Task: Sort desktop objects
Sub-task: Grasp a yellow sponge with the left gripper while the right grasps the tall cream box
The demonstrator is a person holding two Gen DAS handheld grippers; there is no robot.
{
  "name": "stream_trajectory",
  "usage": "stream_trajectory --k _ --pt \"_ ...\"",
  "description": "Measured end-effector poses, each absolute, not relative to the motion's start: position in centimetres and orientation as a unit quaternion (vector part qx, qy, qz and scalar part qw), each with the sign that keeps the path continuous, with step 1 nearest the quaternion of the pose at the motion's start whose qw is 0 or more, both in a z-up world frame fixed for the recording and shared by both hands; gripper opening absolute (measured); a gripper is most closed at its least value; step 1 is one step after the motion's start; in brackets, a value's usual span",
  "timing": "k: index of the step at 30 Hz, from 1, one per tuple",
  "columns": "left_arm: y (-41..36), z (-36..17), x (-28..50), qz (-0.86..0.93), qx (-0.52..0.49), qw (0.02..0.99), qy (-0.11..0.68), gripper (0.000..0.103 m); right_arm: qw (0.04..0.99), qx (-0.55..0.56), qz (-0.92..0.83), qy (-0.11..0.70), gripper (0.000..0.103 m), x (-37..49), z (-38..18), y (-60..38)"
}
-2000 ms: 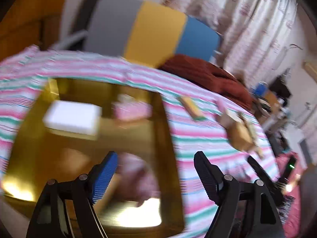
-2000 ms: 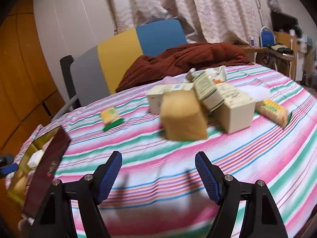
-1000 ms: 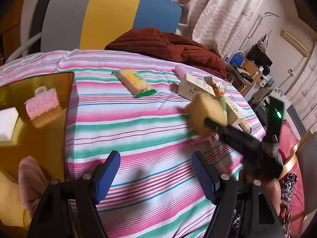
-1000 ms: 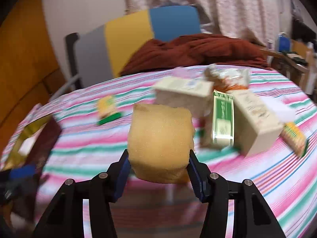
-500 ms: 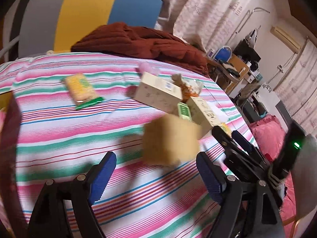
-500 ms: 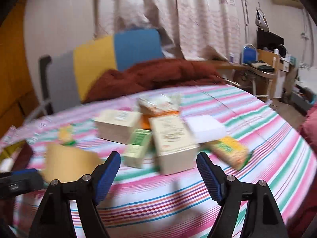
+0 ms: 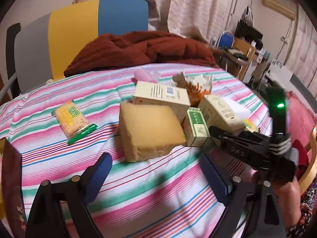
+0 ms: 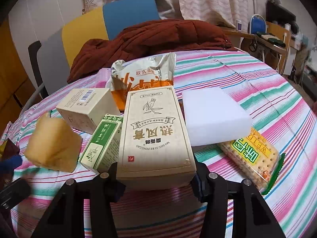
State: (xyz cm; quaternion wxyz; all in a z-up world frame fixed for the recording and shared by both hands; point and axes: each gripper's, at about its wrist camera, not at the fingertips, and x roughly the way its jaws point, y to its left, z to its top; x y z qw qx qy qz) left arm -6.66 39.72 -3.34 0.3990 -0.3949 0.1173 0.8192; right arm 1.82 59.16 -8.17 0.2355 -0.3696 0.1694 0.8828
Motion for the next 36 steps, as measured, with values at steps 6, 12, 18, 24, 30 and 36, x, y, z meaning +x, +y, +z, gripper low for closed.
stream_trajectory --k 6,12,18,24,30,36 --pt "41.5 -4.2 -7.3 0.833 -0.381 0.381 0.123 0.1 0.234 -0.371 0.882 0.174 0.054 1.9 -8.7 59.1" --pt "42.3 -5.0 -9.0 0.846 -0.38 0.356 0.118 0.1 0.236 -0.373 0.881 0.17 0.054 1.6 -8.6 59.2" --pt "42.8 -6.2 -10.5 0.833 -0.397 0.373 0.096 0.1 0.247 -0.381 0.879 0.146 0.054 1.2 -8.7 58.6" --pt "42.4 -7.9 -11.6 0.808 -0.438 0.391 0.057 0.087 0.249 -0.375 0.881 0.145 0.053 1.4 -8.6 58.5" --pt "40.8 -7.8 -10.9 0.804 -0.434 0.404 0.044 0.079 0.239 -0.363 0.889 0.141 0.052 2.0 -7.9 57.6" --pt "37.9 -7.6 -9.5 0.805 -0.43 0.406 0.044 0.078 0.227 -0.357 0.894 0.149 0.052 4.1 -7.5 55.0"
